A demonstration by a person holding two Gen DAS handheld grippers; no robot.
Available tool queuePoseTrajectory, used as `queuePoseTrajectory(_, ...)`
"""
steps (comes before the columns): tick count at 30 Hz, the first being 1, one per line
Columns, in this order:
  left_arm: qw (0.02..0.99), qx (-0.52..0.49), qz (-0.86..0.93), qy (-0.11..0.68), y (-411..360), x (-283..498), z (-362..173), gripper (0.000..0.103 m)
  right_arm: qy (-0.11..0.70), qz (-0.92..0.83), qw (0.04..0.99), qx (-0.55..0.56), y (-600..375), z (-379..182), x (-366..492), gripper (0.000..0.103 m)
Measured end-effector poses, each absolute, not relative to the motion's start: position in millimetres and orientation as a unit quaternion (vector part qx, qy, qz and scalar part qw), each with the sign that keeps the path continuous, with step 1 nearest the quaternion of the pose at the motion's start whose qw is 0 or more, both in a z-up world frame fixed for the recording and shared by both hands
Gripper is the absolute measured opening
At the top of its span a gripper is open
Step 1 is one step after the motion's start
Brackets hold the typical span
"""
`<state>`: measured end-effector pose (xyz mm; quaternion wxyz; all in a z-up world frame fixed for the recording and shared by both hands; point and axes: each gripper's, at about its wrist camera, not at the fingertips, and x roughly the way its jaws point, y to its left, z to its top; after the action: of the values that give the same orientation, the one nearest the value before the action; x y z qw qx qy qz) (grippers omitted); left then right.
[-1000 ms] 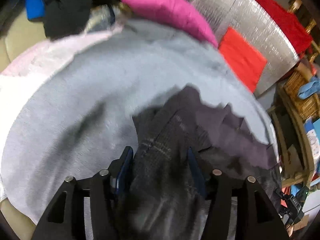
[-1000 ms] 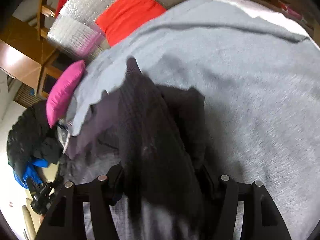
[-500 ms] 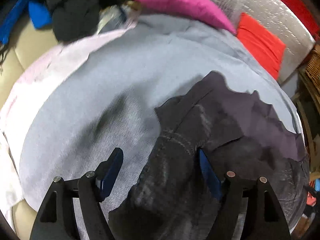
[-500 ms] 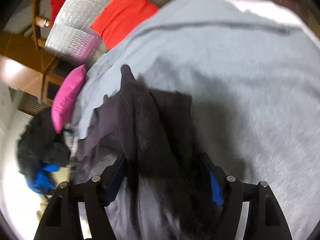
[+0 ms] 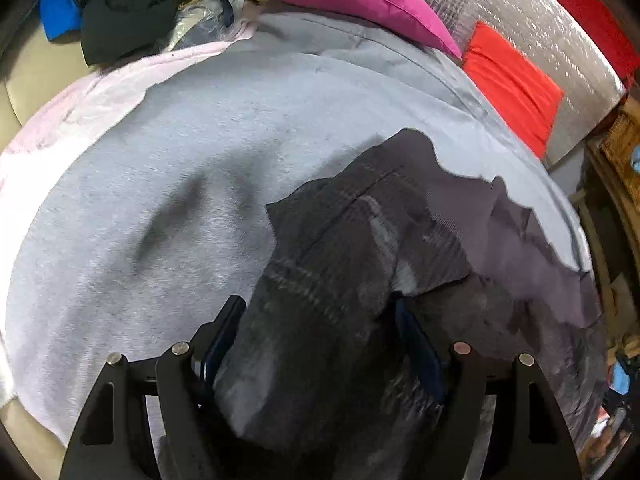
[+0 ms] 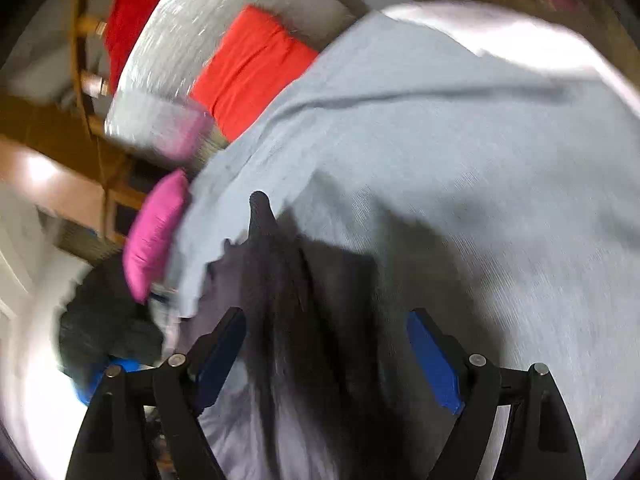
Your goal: Fold large clothes
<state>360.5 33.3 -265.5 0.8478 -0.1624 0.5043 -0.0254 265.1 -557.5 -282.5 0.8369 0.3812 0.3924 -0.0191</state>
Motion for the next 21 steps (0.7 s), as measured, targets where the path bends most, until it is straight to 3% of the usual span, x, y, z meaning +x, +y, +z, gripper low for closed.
queuePoseTrajectory(9,0.862,-0.128,-0.022,0.49,12,386,-275,0.071,0.431,-0.008,0.849,0.304,-513,-297,353,0.084)
queuePoseTrajectory(12,0.86,-0.13,-0.02,0.493,7,401,-283,0.071,0.453,-0.05,0.853,0.253,-498,-304,376,0.04)
queuePoseTrajectory(16,0.859,-0.134,-0.024,0.494,0,423,-286,0.074,0.418,-0.09,0.866,0.258,-504,-299,378,0.029)
queuePoseTrajectory(21,0.86,-0.117,-0.021,0.496,-7,425,-282,0.077,0.438,-0.09,0.839,0.31,-526,-324,378,0.03)
